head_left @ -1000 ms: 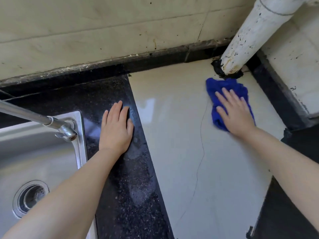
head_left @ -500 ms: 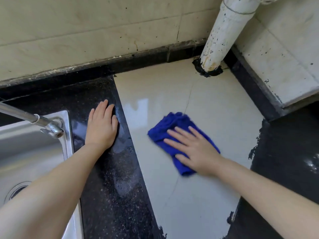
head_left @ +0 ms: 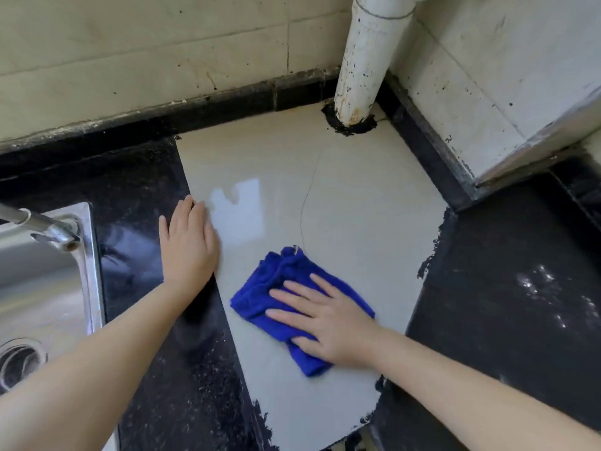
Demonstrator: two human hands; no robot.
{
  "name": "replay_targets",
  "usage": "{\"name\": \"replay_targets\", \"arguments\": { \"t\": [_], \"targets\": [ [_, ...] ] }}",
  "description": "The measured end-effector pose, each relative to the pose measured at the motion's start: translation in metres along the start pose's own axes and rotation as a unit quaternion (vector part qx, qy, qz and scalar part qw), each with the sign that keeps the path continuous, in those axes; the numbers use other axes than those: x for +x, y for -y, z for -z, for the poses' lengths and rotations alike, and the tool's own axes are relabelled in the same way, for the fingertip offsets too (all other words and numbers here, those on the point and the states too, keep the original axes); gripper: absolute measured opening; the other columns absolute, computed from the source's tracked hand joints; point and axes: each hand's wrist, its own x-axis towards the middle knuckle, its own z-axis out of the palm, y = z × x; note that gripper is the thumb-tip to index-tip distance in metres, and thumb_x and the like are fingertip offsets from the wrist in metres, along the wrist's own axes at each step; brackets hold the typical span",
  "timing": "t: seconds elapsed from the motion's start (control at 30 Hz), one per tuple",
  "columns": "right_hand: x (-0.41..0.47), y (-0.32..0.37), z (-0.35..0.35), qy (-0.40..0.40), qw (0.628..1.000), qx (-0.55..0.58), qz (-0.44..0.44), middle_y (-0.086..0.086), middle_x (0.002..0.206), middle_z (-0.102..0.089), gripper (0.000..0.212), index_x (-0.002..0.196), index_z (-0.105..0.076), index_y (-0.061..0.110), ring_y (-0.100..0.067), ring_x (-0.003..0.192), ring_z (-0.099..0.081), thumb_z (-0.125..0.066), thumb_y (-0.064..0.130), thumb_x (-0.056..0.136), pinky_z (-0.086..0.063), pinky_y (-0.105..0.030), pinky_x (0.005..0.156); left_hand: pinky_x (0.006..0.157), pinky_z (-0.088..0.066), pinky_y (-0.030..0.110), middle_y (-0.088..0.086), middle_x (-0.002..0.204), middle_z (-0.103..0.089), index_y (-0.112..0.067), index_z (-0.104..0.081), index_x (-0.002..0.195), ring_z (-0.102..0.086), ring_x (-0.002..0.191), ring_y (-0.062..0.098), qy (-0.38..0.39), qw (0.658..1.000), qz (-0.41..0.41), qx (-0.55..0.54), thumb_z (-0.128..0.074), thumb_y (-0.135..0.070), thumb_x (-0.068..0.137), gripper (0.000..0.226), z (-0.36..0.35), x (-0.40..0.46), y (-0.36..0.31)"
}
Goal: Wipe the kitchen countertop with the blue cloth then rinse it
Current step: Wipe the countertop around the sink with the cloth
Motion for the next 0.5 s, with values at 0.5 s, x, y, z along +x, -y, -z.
{"name": "replay_targets", "arguments": {
  "t": [0.5],
  "targets": [
    [-0.042,0.094,-0.018,-0.022,0.993,-0.003,-0.119,-0.001,0.153,-0.029,0.056,0.143,-0.031,0.029,-0.021,0.141,-0.024,-0.040,0.044,0.090,-0.018,-0.049,0.110,0.108,-0.024,0.050,0.021,0.137,-0.043,0.003,-0.050,0.117,-0.036,0.129,0.035,0.008,1.000,0.007,-0.016,-0.038,-0.009,0.091,0.031,-0.004,-0.005,-0.008]
  ]
}}
